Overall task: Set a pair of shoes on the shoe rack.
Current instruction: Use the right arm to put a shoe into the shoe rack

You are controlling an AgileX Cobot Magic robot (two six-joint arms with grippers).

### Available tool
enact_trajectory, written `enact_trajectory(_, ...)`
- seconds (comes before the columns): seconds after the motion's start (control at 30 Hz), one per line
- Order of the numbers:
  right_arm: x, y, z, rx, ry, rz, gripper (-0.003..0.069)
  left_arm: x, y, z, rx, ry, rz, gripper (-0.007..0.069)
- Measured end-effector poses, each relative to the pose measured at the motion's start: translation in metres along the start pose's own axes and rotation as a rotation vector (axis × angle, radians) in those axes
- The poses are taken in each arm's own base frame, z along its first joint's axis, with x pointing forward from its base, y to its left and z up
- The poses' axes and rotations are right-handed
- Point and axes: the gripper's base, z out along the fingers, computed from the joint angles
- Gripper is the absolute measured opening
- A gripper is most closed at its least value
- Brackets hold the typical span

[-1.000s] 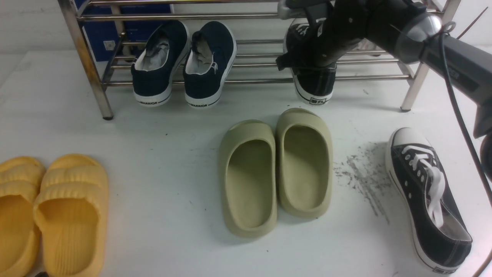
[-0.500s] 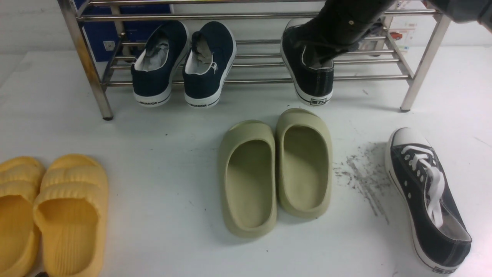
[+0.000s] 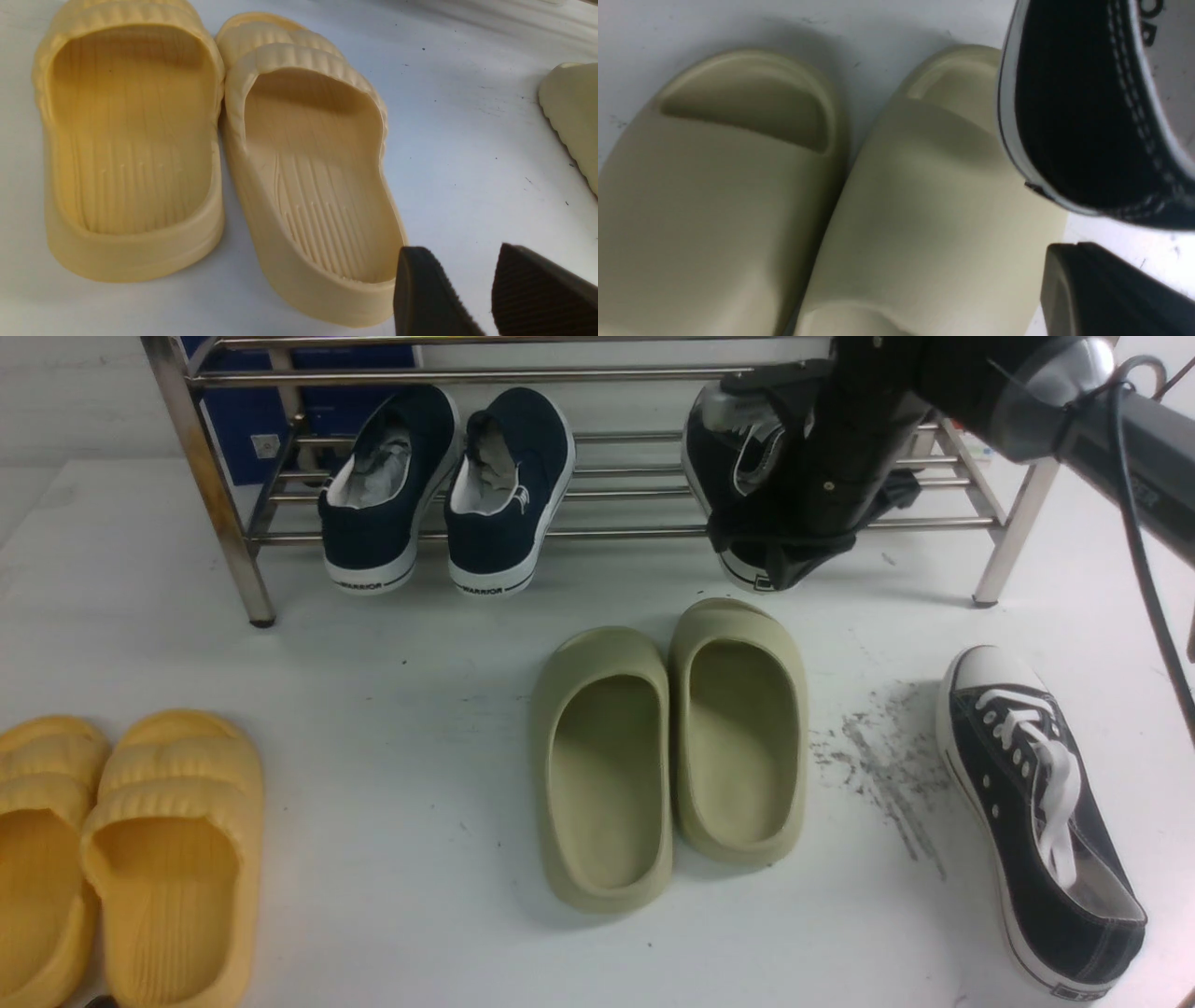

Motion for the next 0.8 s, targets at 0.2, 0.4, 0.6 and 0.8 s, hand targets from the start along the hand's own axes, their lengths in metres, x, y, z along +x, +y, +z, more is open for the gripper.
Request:
enact_trajectory(0.2, -0.004, 0.002, 0.004, -0.021, -0.046, 0.004, -0.0005, 0.0, 0.0, 0.0, 0.0, 0.0, 0.0, 0.0239)
enact_trajectory(0.4, -0.008, 0.005, 0.004, -0.048, -0.093, -0.003, -0.0005, 0.0, 0.0, 0.0, 0.0, 0.0, 0.0, 0.0239)
enact_trajectory(0.6, -0.015, 0.003, 0.004, -0.03, -0.169, -0.015, -0.0005, 0.0, 0.0, 0.0, 0.0, 0.0, 0.0, 0.0239)
enact_trajectory(0.8, -0.019, 0.003, 0.003, -0.028, -0.207, -0.017, -0.0004, 0.0, 0.0, 0.0, 0.0, 0.0, 0.0, 0.0239)
